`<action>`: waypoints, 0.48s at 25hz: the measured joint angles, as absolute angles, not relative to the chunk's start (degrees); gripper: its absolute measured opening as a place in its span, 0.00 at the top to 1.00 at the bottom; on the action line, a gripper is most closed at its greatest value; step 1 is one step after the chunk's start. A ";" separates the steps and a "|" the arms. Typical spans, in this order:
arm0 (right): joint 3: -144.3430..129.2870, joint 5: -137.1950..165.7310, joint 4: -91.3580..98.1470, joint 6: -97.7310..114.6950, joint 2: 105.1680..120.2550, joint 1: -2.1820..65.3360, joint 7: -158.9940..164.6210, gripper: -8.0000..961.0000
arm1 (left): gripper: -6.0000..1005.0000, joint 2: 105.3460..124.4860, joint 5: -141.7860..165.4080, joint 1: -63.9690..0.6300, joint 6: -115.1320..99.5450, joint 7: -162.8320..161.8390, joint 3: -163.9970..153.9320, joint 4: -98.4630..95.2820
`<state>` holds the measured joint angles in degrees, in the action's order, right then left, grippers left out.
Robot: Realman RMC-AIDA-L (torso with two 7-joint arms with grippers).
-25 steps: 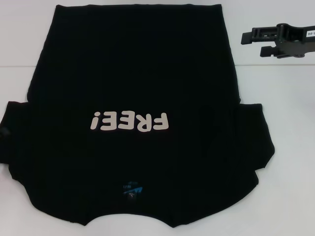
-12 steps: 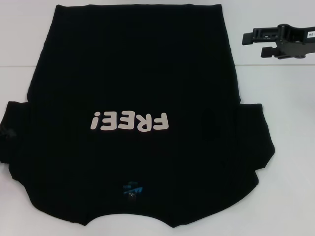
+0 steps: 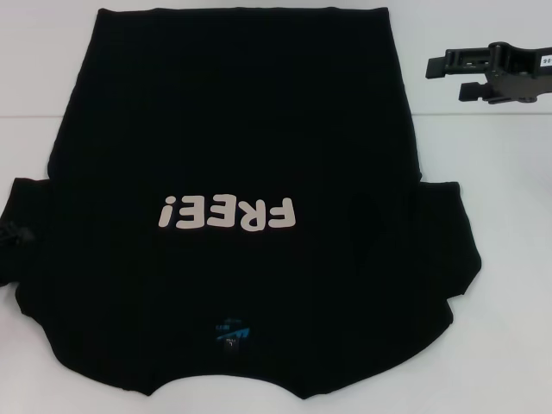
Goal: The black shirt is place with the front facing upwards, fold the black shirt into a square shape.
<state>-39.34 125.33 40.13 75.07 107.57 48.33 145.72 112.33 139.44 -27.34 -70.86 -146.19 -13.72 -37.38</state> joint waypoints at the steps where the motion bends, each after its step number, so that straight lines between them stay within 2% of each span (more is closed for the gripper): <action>1: -39.30 125.33 40.12 75.12 107.55 48.30 145.72 0.05 | 0.08 112.34 139.35 -27.36 -70.86 -146.20 -13.72 -37.32; 8: -39.23 125.33 40.08 75.18 107.49 48.21 145.72 0.05 | 0.08 112.09 139.47 -28.08 -70.25 -146.45 -13.68 -37.32; 12: -39.00 125.33 40.06 75.21 107.48 48.16 145.72 0.05 | 0.20 111.94 140.21 -28.23 -70.21 -146.55 -13.77 -37.64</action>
